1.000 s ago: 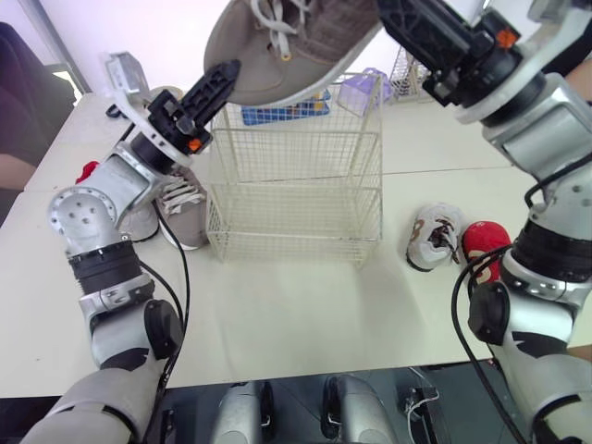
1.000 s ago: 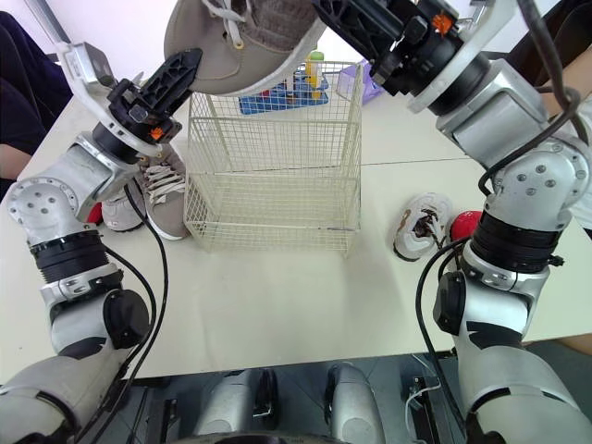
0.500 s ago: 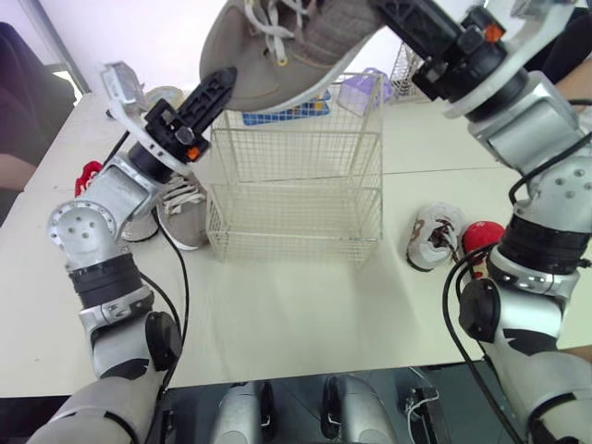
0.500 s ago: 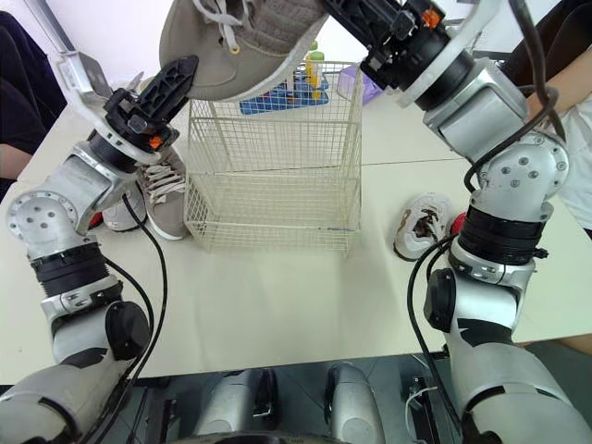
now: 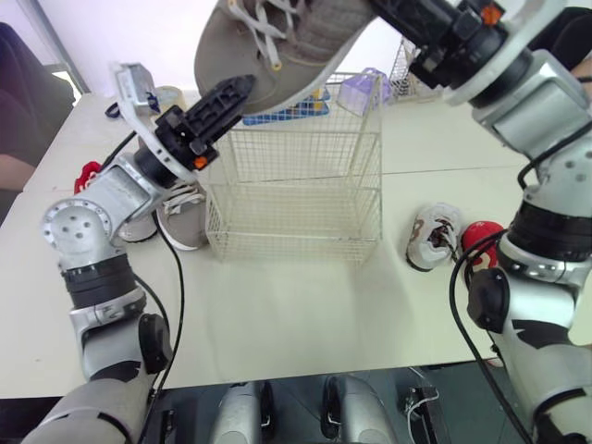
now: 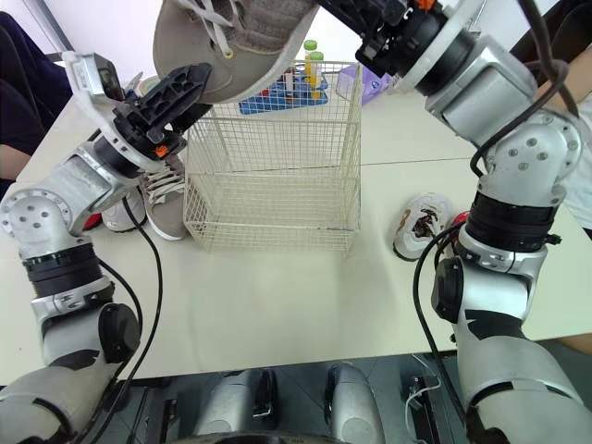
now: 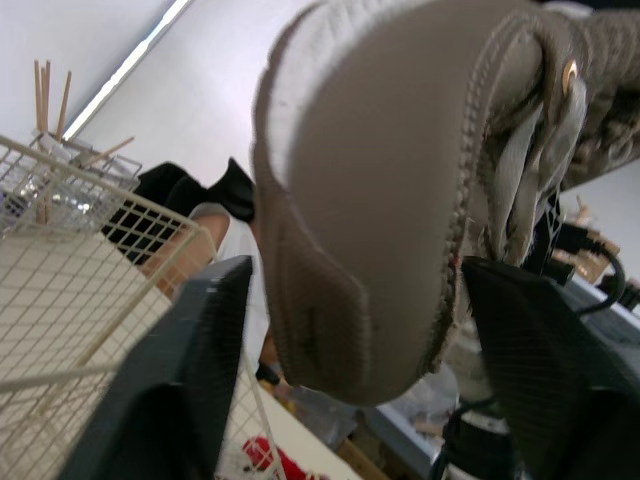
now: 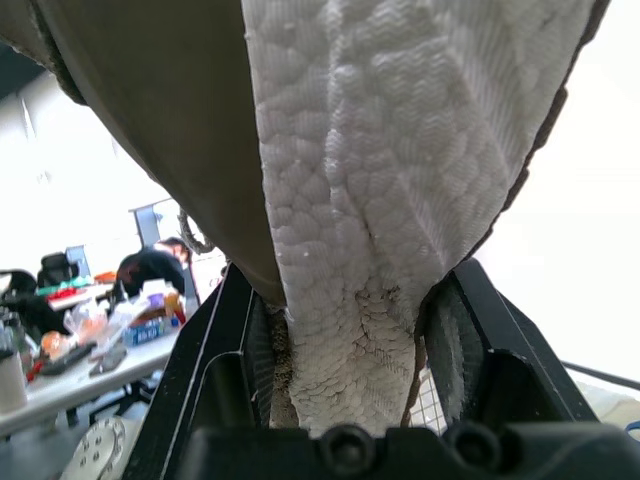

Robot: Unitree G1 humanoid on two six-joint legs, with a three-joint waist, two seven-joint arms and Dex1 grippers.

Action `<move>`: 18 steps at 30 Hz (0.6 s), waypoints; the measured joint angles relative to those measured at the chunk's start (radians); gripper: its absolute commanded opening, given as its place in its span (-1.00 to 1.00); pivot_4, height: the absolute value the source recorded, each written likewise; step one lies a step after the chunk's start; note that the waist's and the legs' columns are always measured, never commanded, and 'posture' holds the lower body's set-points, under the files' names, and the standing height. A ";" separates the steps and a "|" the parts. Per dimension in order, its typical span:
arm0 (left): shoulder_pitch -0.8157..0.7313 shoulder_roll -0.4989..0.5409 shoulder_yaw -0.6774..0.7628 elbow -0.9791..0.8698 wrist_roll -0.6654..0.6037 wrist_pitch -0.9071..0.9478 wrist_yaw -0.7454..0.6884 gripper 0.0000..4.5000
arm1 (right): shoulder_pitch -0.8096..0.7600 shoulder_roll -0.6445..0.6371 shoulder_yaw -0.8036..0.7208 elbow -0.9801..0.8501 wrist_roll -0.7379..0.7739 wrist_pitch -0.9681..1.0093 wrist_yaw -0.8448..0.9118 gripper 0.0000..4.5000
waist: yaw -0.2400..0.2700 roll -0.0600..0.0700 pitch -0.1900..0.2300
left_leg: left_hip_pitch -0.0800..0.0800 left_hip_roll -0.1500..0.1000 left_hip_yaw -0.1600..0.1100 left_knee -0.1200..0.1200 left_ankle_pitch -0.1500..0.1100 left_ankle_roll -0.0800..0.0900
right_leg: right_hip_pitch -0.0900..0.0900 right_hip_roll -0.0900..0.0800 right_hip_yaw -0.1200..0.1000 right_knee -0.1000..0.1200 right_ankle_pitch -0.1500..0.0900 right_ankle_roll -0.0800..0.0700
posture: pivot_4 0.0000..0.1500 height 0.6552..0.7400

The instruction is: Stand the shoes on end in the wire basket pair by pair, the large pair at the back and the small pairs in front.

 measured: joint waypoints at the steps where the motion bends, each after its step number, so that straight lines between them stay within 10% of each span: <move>1: 0.013 0.024 -0.003 -0.013 0.000 0.002 -0.016 0.99 | -0.012 -0.021 0.009 0.020 -0.020 -0.002 0.021 -0.27 | 0.000 0.000 0.000 | 0.000 0.000 0.000 -0.001 0.000 0.000 | 0.000 0.000 0.000 0.000 0.000 0.000 | 1.00 1.00; 9: 0.111 0.260 -0.001 -0.054 0.000 0.047 -0.160 0.99 | -0.263 -0.236 0.173 0.412 -0.322 -0.150 0.418 -0.27 | -0.002 0.001 0.001 | -0.001 0.000 0.001 -0.003 0.000 0.000 | -0.003 0.000 0.001 -0.002 0.000 0.000 | 1.00 1.00; 18: 0.174 0.285 0.002 -0.109 0.000 0.025 -0.171 0.99 | -0.464 -0.256 0.388 0.833 -0.701 -0.509 0.860 -0.27 | -0.005 0.001 0.001 | -0.002 0.000 0.002 -0.003 0.000 0.000 | -0.003 0.000 0.001 -0.002 0.000 0.000 | 1.00 1.00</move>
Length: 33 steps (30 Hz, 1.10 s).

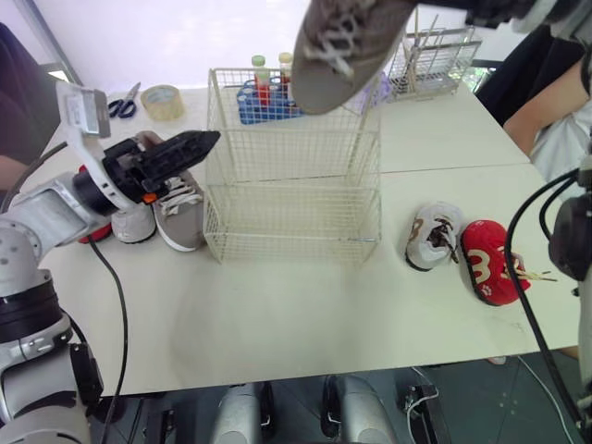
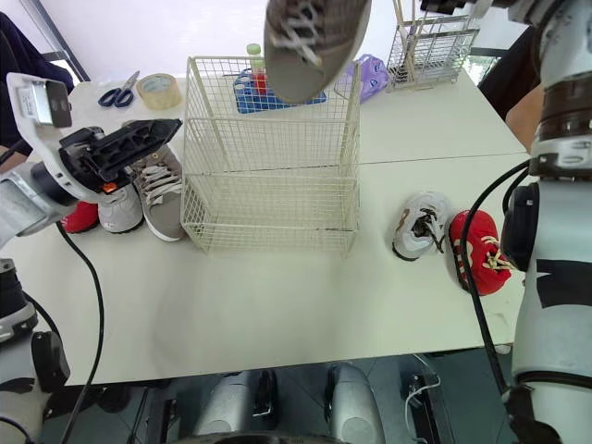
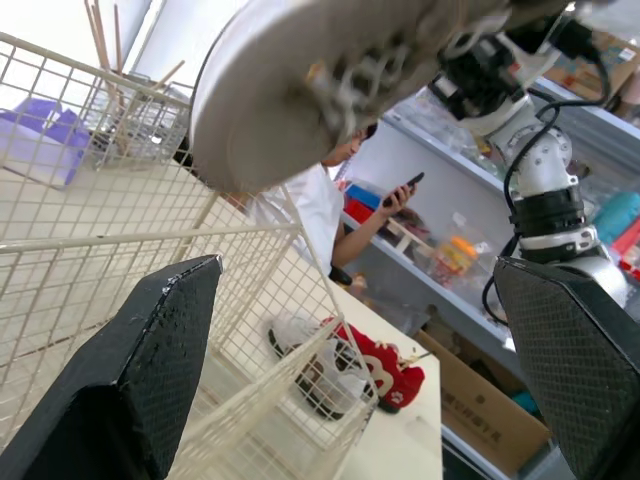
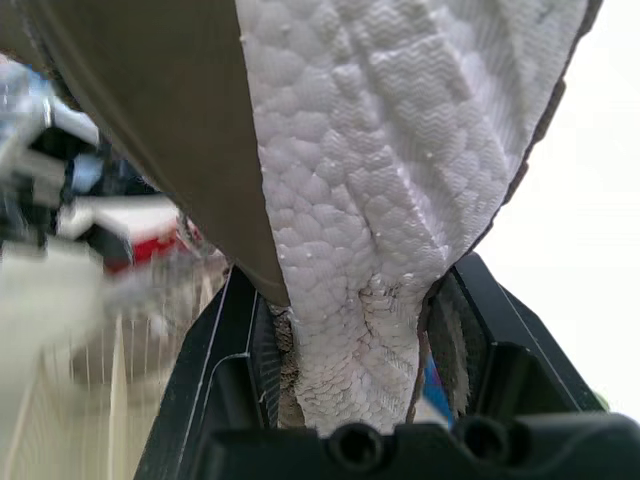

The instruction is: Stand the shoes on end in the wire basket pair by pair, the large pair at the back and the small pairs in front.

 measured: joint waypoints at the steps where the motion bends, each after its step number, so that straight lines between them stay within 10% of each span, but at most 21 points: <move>1: 0.004 -0.006 -0.001 -0.011 -0.002 -0.007 0.006 0.99 | -0.009 0.007 0.018 0.033 -0.032 -0.034 0.032 -0.27 | 0.000 0.000 0.000 | 0.000 0.000 0.000 0.000 0.000 0.000 | 0.000 0.000 0.000 0.000 0.000 0.000 | 1.00 1.00; 16: 0.034 -0.062 -0.011 -0.062 -0.021 -0.063 0.070 0.99 | -0.118 0.118 0.068 0.382 -0.317 -0.424 0.167 -0.27 | 0.005 0.000 0.000 | 0.000 0.000 -0.001 0.001 0.000 0.000 | 0.001 0.000 0.000 0.000 0.000 0.000 | 1.00 1.00; 33: 0.034 -0.091 -0.047 -0.083 -0.027 -0.101 0.085 0.99 | -0.100 0.151 0.070 0.457 -0.456 -0.438 0.131 -0.27 | 0.003 0.000 0.000 | 0.000 0.000 -0.001 0.001 0.000 -0.001 | 0.002 0.000 -0.001 0.000 0.000 0.000 | 1.00 1.00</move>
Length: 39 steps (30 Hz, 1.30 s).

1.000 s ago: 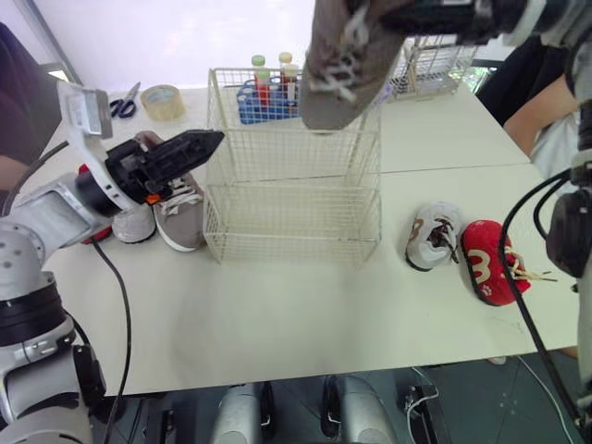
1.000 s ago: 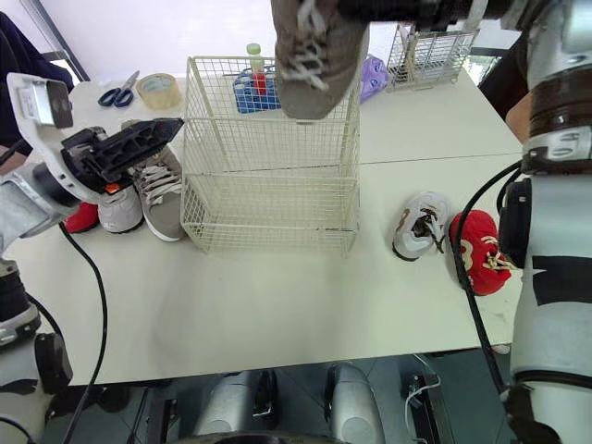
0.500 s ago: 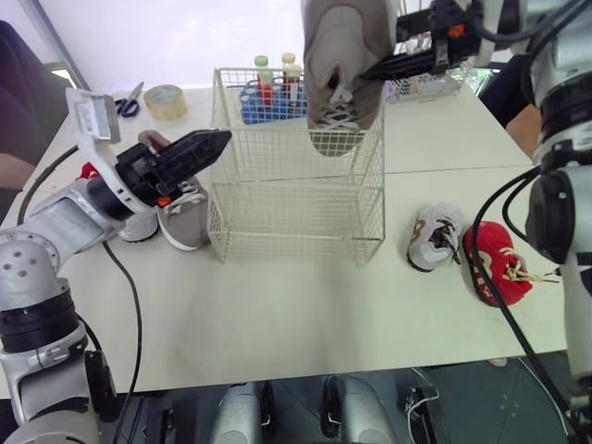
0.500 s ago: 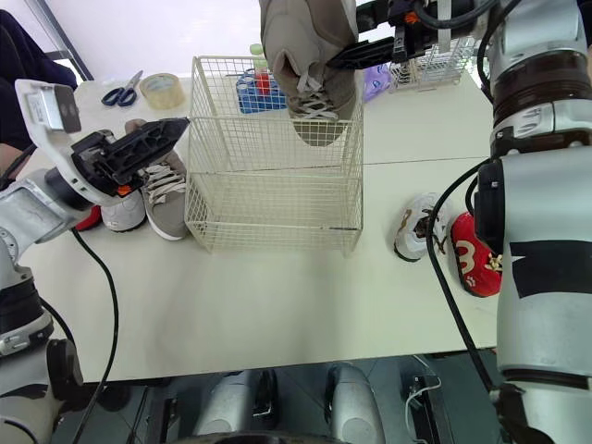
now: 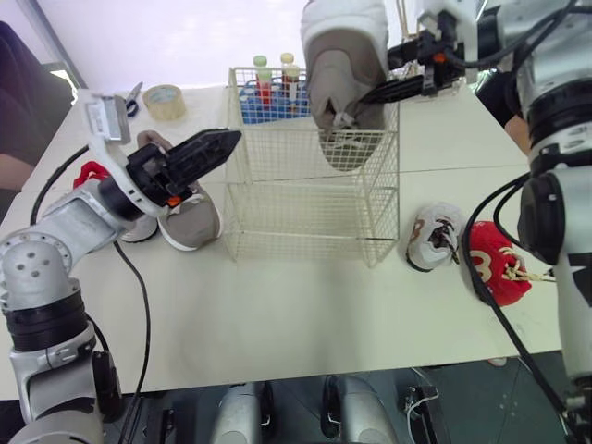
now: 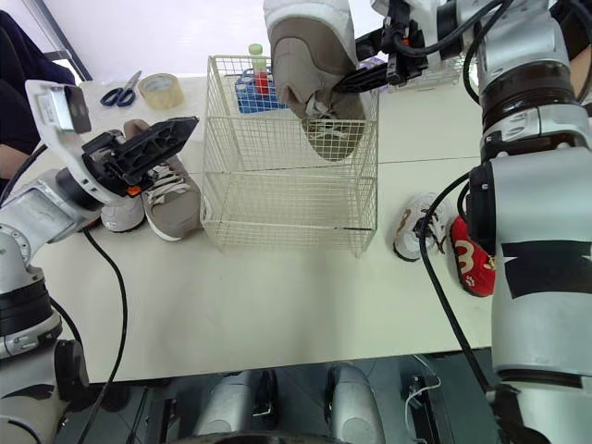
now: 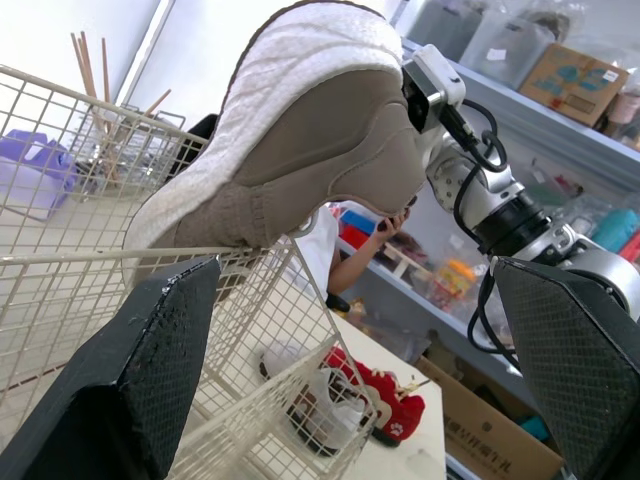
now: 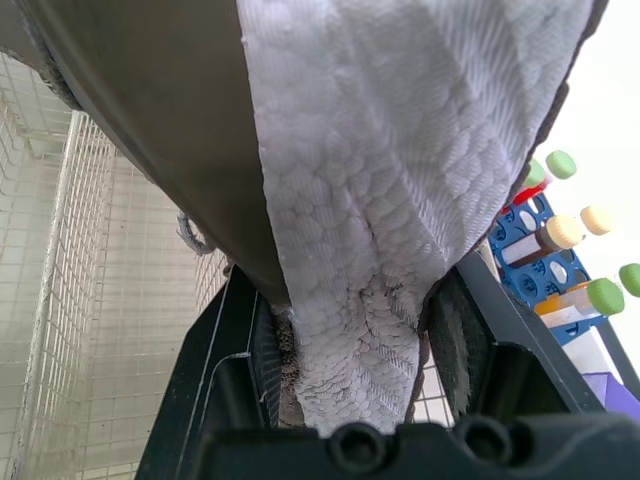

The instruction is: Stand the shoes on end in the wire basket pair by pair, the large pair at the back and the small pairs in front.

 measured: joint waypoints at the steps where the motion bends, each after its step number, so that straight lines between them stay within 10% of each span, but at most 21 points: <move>1: 0.000 0.000 0.000 0.000 0.000 0.000 0.000 0.99 | 0.005 0.000 -0.003 0.000 -0.002 0.007 -0.001 -0.27 | 0.001 0.000 0.000 | 0.000 0.000 0.000 0.000 0.000 0.000 | 0.000 0.000 0.000 0.000 0.000 0.000 | 1.00 1.00; 39: -0.011 -0.011 -0.235 -0.034 0.333 -0.061 -0.186 0.99 | 0.081 -0.027 -0.069 -0.052 -0.004 0.274 -0.157 -0.27 | 0.004 0.000 0.000 | 0.004 0.000 0.000 0.000 0.000 0.000 | 0.003 0.000 0.000 0.001 0.000 0.000 | 1.00 1.00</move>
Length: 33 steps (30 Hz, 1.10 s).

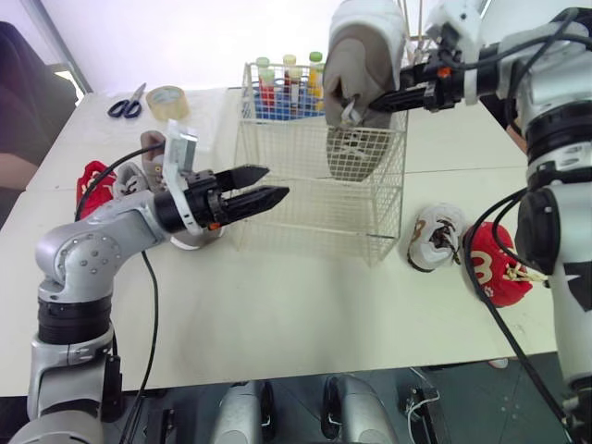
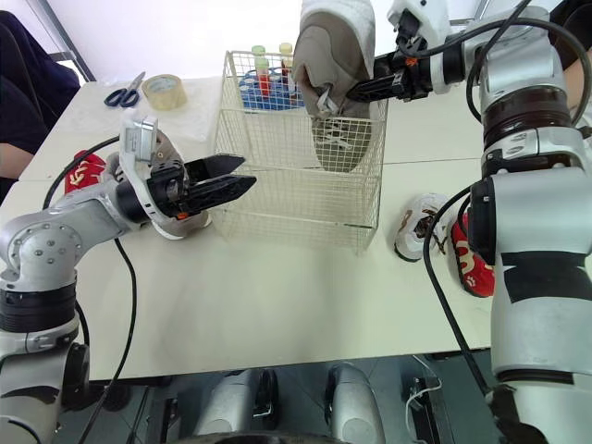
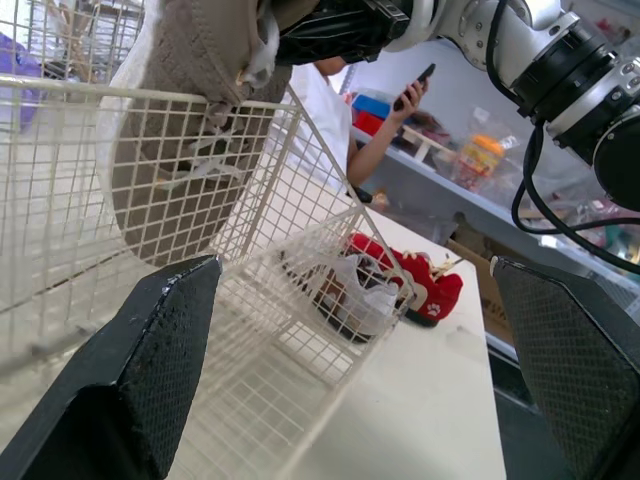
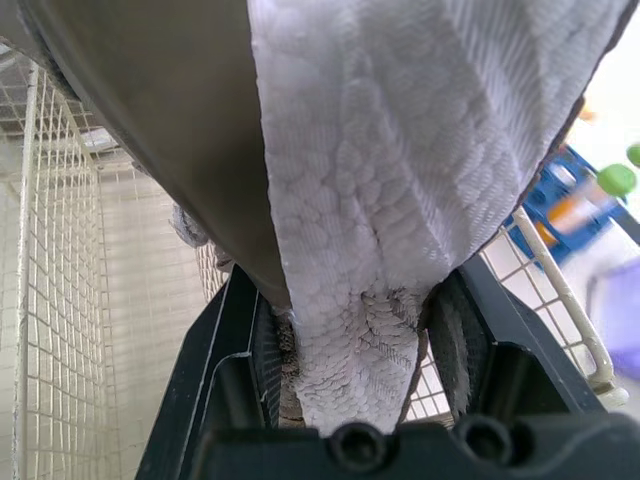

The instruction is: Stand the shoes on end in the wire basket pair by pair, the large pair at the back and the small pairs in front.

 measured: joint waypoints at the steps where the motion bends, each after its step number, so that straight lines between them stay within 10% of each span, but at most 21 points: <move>1: -0.002 -0.004 0.000 0.000 0.003 0.000 -0.001 0.99 | 0.000 0.000 -0.005 0.000 0.001 0.021 -0.018 -0.27 | 0.000 0.000 0.000 | 0.000 0.000 0.000 0.000 0.000 0.000 | 0.000 0.000 0.000 0.000 0.000 0.000 | 1.00 1.00; 33: -0.110 0.012 0.058 0.041 -0.005 0.022 -0.019 0.99 | 0.178 -0.042 0.041 -0.374 0.188 0.217 0.224 -0.27 | -0.012 0.000 0.000 | 0.000 0.001 0.000 -0.002 0.000 0.000 | -0.001 0.001 0.000 -0.002 0.000 0.000 | 1.00 1.00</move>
